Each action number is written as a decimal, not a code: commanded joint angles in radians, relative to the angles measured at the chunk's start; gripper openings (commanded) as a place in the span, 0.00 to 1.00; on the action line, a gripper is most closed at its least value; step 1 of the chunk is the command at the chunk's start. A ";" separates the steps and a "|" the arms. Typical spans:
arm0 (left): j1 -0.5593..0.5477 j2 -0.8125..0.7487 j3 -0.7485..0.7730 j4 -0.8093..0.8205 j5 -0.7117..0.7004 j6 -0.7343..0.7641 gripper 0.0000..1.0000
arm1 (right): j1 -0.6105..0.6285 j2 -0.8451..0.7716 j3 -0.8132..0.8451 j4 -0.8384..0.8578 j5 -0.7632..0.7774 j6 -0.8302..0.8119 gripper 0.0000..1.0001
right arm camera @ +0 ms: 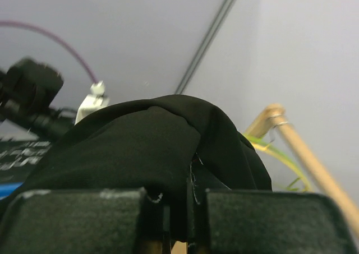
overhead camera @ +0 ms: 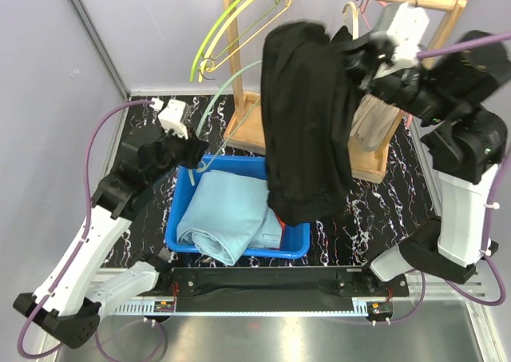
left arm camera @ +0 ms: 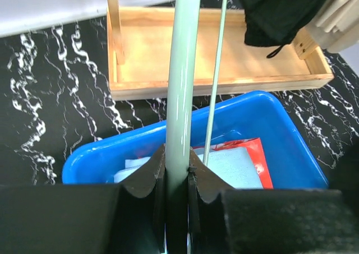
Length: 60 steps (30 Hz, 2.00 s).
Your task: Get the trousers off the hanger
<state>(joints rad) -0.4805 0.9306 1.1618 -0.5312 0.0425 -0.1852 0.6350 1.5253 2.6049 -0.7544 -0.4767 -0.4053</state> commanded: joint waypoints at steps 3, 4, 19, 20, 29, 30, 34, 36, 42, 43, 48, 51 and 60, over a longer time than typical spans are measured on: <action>0.000 -0.068 0.004 0.040 0.033 0.055 0.00 | 0.002 -0.092 -0.176 -0.068 -0.163 -0.050 0.00; 0.000 -0.082 0.006 0.034 0.028 0.059 0.00 | 0.003 -0.123 -0.265 -0.066 -0.174 -0.052 0.00; 0.000 -0.136 0.072 -0.013 0.072 0.059 0.00 | 0.038 -0.338 -1.288 0.233 -0.172 -0.184 0.00; 0.000 -0.136 0.073 -0.015 0.076 0.059 0.00 | 0.048 -0.333 -1.321 0.274 -0.134 -0.190 0.00; 0.000 -0.128 0.082 -0.009 0.077 0.049 0.00 | 0.169 -0.197 -1.609 0.619 0.235 -0.295 0.00; 0.000 -0.125 0.084 -0.007 0.080 0.047 0.00 | 0.170 -0.159 -1.623 0.639 0.265 -0.312 0.00; 0.000 -0.116 0.090 -0.007 0.086 0.049 0.00 | 0.166 -0.042 -1.643 0.695 0.400 -0.322 0.00; 0.000 -0.110 0.093 -0.010 0.092 0.047 0.00 | 0.163 -0.033 -1.663 0.704 0.408 -0.325 0.00; 0.000 -0.081 0.101 0.003 0.105 0.046 0.00 | 0.137 -0.054 -1.695 0.644 0.380 -0.325 0.42; 0.000 -0.073 0.105 0.004 0.106 0.047 0.00 | 0.129 -0.063 -1.694 0.632 0.372 -0.325 0.50; -0.001 -0.020 0.131 0.010 0.111 0.053 0.00 | 0.062 -0.143 -1.535 0.451 0.267 -0.343 0.89; -0.001 0.017 0.157 0.017 0.111 0.053 0.00 | 0.020 -0.160 -1.409 0.296 0.156 -0.380 1.00; -0.001 0.169 0.305 -0.012 0.071 0.081 0.00 | -0.033 -0.235 -1.341 0.103 0.021 -0.478 1.00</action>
<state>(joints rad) -0.4805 1.0737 1.3808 -0.6060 0.1230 -0.1261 0.6384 1.3281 1.2335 -0.5495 -0.3740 -0.8368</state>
